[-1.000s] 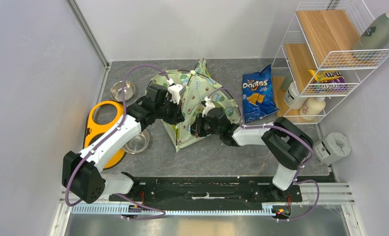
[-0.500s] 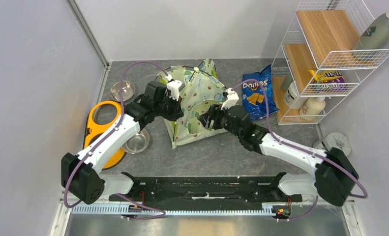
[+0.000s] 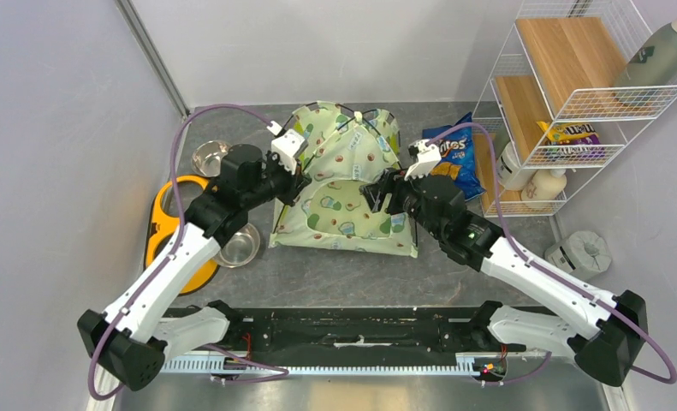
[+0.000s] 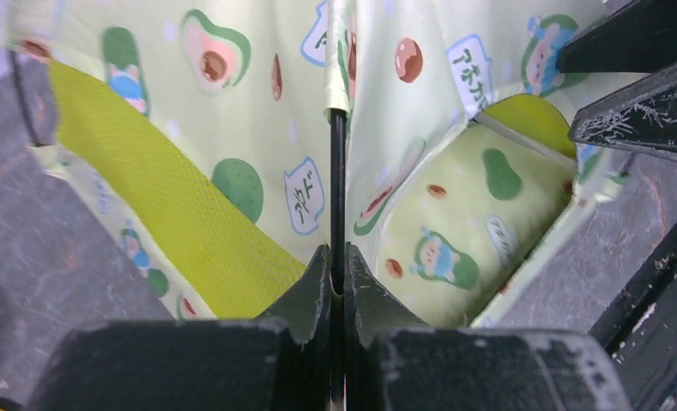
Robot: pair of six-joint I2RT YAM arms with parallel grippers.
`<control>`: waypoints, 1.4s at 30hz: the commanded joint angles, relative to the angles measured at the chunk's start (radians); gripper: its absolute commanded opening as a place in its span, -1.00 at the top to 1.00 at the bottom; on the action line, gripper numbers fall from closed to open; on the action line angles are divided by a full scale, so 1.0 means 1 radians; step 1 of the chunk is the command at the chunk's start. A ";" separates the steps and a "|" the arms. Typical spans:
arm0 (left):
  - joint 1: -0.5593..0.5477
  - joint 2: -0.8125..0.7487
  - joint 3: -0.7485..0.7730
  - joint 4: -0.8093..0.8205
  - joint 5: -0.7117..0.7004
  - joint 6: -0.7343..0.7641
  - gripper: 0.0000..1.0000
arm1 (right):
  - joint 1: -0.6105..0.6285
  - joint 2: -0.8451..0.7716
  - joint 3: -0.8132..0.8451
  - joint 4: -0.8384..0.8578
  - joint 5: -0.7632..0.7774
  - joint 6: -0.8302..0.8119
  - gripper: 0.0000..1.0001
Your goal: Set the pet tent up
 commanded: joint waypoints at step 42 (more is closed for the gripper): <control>-0.004 -0.098 -0.252 0.221 -0.177 -0.110 0.39 | -0.079 0.217 0.283 -0.334 -0.066 -0.262 0.21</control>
